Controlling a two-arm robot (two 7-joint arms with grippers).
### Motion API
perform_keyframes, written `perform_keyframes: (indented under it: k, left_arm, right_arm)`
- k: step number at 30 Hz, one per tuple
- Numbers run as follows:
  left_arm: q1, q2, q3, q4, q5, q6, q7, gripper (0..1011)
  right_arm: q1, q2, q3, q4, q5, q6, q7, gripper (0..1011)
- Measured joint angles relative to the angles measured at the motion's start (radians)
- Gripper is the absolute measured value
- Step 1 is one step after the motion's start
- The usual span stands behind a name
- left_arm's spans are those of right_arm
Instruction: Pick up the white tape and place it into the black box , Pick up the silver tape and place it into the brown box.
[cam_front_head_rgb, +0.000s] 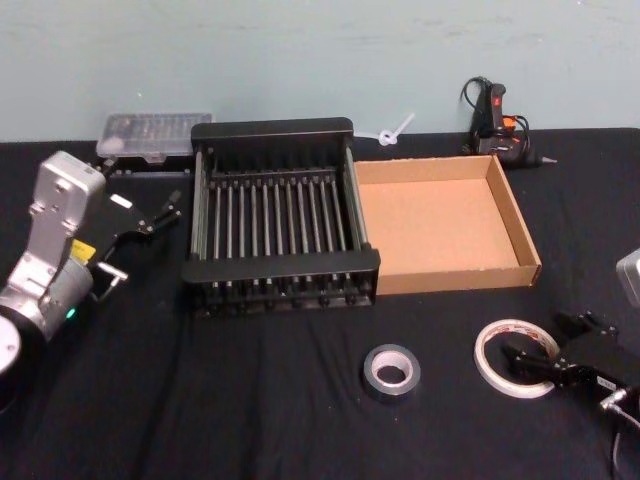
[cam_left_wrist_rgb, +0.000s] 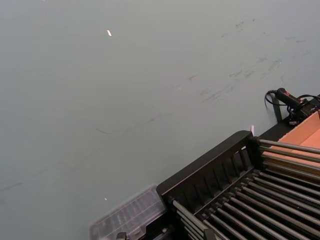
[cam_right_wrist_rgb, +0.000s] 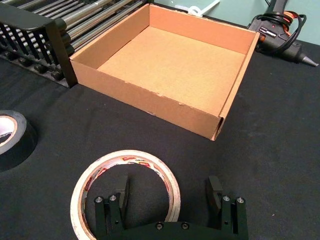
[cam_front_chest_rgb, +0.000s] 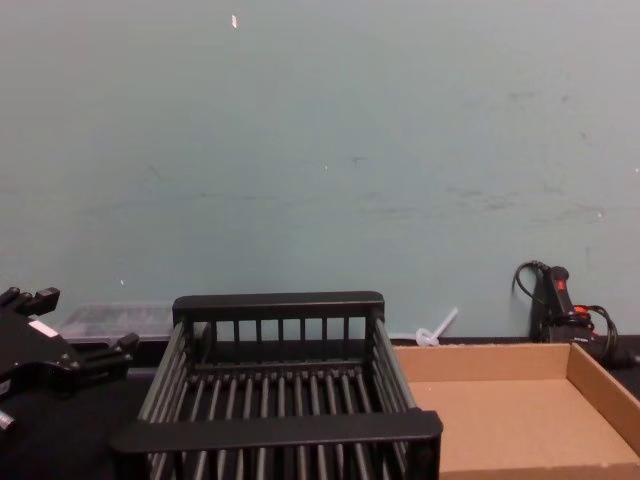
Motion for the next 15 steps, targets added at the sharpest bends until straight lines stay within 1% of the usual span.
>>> perform_keyframes:
  k: [11, 14, 15]
  left_arm:
    - [0.0, 0.0, 0.0, 0.0, 0.0, 0.0, 0.0, 1001]
    - [0.0, 0.0, 0.0, 0.0, 0.0, 0.0, 0.0, 1001]
    - [0.0, 0.0, 0.0, 0.0, 0.0, 0.0, 0.0, 1001]
  right_arm:
    - [0.0, 0.001, 0.0, 0.0, 0.0, -0.001, -0.001, 1002]
    - [0.0, 0.001, -0.001, 0.0, 0.0, -0.001, -0.001, 969]
    - [0.0, 0.001, -0.001, 0.0, 0.0, -0.001, -0.001, 944]
